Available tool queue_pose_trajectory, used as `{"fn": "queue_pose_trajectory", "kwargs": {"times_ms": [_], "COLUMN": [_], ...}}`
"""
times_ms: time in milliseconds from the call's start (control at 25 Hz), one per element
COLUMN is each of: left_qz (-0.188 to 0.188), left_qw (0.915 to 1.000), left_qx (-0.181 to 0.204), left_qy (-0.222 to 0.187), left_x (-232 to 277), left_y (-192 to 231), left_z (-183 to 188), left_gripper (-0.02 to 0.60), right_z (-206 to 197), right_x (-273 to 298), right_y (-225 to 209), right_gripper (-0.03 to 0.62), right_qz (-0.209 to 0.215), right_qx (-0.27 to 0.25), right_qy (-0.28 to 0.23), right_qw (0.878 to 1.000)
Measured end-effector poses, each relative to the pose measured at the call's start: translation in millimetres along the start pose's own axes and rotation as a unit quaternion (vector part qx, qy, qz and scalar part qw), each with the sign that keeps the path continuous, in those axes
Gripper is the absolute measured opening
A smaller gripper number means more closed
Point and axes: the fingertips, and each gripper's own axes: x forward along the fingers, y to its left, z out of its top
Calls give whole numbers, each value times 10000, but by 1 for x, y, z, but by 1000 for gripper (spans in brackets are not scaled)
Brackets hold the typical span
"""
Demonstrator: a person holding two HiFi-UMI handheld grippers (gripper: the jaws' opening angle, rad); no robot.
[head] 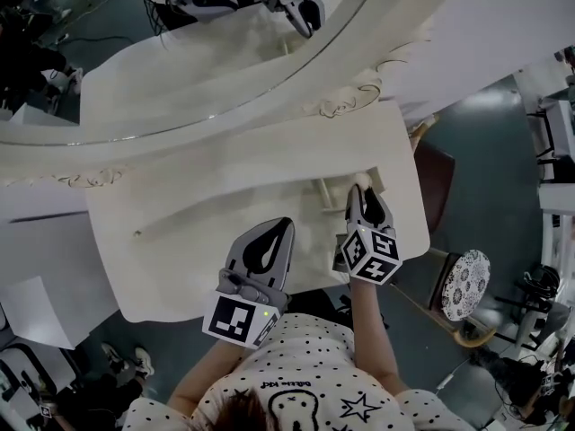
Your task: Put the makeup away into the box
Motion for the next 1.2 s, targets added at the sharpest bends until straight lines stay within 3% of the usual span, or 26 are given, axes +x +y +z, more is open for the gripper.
{"fn": "queue_pose_trajectory", "kwargs": {"times_ms": [320,1200], "left_qz": [68,12], "left_qw": [10000,9999], "left_qx": [-42,-81], "left_qy": [-24,-64], "left_x": [6,8], "left_y": [5,4], "left_z": [3,5], "left_gripper": [-5,-5], "right_z": [-9,-5], "right_x": [8,7], "right_y": [-12,-9], "right_gripper": [115,196], "right_qz": [-258,-178], "right_qx": [59,-101], "right_qy": [285,194], "right_qw": [9992,9996]}}
